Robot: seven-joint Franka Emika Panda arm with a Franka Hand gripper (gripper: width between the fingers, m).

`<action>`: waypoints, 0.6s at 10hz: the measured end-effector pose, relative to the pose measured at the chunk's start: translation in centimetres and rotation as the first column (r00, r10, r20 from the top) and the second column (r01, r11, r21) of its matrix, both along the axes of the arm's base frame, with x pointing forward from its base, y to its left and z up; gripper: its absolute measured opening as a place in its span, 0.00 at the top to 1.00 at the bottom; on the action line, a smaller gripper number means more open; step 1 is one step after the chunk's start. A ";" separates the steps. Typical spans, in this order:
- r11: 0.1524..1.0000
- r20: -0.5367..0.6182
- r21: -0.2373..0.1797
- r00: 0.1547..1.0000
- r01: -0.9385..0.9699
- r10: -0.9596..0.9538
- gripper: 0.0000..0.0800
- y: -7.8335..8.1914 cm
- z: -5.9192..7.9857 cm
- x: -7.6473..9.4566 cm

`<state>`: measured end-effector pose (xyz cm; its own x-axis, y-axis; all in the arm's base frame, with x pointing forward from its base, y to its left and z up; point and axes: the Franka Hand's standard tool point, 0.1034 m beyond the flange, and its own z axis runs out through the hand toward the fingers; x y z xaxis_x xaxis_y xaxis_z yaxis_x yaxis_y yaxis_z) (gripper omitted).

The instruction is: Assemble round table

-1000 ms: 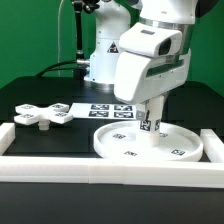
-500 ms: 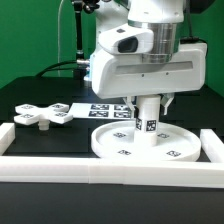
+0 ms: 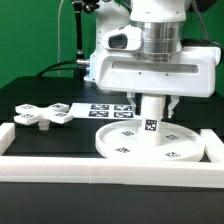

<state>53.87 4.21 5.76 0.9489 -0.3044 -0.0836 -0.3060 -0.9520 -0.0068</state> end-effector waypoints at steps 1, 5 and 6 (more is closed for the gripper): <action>0.997 -0.002 -0.003 0.997 0.076 -0.076 0.49 0.0 0.0 0.0; 0.852 -0.011 0.047 0.853 0.522 -0.522 0.49 -0.3 -0.1 0.2; 0.797 -0.026 0.055 0.799 0.602 -0.601 0.49 -0.3 -0.1 0.2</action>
Offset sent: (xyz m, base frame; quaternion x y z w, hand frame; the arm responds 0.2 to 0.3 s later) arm -0.0057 -0.0130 0.0067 0.0479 0.0094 0.3639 0.9301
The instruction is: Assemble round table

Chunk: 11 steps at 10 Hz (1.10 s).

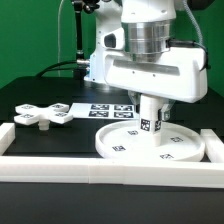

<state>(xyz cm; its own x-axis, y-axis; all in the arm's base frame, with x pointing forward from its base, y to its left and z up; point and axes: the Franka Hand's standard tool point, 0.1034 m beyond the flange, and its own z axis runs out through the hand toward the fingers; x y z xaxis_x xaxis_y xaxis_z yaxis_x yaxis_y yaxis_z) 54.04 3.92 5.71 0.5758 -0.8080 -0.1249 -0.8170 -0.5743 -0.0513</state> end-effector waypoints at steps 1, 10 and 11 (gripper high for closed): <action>0.995 -0.009 0.019 0.995 0.098 -0.098 0.49 0.0 0.0 0.0; 0.671 -0.091 0.091 0.677 0.736 -0.730 0.49 -0.2 0.2 1.0; 0.640 -0.100 0.090 0.646 0.763 -0.757 0.49 -0.1 0.3 1.0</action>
Offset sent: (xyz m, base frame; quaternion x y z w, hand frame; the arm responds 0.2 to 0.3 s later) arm 0.0000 0.0000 0.0000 0.0000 0.0000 0.1296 0.9916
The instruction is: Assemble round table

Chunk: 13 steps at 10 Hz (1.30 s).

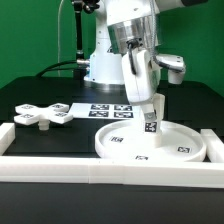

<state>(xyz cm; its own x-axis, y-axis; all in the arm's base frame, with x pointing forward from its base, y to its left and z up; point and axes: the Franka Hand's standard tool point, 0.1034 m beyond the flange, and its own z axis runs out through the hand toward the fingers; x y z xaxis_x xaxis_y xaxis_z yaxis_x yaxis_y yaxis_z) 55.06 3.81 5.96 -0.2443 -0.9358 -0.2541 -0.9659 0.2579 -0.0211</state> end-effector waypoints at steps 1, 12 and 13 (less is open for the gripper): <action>1.000 -0.002 0.000 1.000 0.021 -0.021 0.49 0.0 0.0 0.1; 0.942 0.023 0.000 0.942 -0.335 0.335 0.19 1.7 1.8 -2.2; 0.941 0.023 0.000 0.941 -0.339 0.339 0.19 1.7 1.8 -2.3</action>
Offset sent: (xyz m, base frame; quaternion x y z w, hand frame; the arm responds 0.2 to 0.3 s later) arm -0.0071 0.0078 0.0136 -0.0518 0.0348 -0.1683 0.9838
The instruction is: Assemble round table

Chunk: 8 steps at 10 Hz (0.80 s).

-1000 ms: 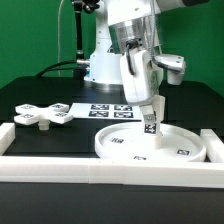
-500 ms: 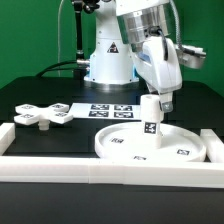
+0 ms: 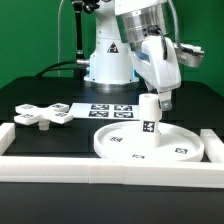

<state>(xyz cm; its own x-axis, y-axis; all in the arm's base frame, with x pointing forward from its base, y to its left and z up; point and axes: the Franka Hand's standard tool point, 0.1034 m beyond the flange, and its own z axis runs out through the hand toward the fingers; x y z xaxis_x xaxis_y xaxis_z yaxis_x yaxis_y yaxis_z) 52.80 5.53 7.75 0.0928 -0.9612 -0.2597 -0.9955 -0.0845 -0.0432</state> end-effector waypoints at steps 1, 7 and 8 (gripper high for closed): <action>0.995 0.020 -0.002 0.995 -0.100 0.100 0.19 0.2 0.1 -0.2; 0.913 0.091 -0.022 0.908 -0.408 0.409 0.19 -0.5 -0.2 -1.0; 0.873 0.111 -0.033 0.866 -0.486 0.487 0.19 -0.5 -0.3 -1.1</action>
Offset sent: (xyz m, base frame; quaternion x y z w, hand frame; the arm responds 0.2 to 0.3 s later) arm -0.0223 -0.0083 -0.0003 0.0133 0.0114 -0.0560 0.9983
